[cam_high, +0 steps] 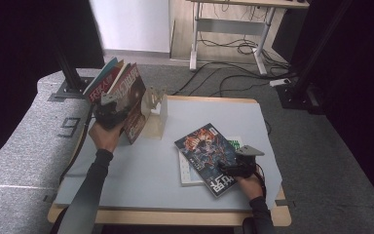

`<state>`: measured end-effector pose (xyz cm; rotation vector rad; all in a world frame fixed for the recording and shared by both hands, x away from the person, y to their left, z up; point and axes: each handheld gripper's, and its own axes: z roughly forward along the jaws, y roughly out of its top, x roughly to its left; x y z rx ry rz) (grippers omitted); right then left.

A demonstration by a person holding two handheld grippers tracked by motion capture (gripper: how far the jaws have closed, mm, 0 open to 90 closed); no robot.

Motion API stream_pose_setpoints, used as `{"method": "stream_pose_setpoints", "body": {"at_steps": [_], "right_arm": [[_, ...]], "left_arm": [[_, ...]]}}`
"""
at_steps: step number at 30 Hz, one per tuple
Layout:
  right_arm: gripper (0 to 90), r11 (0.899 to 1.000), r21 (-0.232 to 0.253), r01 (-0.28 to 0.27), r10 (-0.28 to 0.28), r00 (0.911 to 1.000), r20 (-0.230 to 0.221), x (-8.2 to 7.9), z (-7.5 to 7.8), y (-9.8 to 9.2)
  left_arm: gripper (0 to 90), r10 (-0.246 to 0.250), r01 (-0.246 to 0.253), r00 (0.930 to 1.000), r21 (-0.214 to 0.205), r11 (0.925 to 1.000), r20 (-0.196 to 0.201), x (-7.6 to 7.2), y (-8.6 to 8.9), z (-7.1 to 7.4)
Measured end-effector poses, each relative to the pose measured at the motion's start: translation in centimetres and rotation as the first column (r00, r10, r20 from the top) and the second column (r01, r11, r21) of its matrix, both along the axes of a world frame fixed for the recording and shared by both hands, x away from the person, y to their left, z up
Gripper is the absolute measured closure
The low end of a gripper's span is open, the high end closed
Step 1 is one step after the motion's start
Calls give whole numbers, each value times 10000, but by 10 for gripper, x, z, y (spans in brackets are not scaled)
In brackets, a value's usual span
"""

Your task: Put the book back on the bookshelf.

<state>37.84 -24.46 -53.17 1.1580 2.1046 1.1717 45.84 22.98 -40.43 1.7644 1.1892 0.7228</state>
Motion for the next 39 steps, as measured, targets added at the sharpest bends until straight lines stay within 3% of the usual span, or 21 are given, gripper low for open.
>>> {"method": "stream_pose_setpoints", "body": {"at_steps": [8,15,23,31,39], "right_arm": [[0,10000,0,4,-4,10000,-3,0,0,0],[0,10000,-6,-4,4,10000,7,0,0,0],[0,10000,-4,-5,5,10000,11,0,0,0],[0,10000,-5,-5,5,10000,12,0,0,0],[0,10000,-6,-4,4,10000,13,0,0,0]], "left_arm": [[523,-146,151,9997,240,9996,-190,-12,0,-2],[414,-248,255,9991,190,9995,-335,-23,3,-7],[377,-418,415,9981,-69,9991,-448,-37,9,-13],[338,-816,808,9956,-197,9965,-468,-52,9,-16],[291,-1509,1493,9870,-325,9883,-556,-66,2,-18]]}}
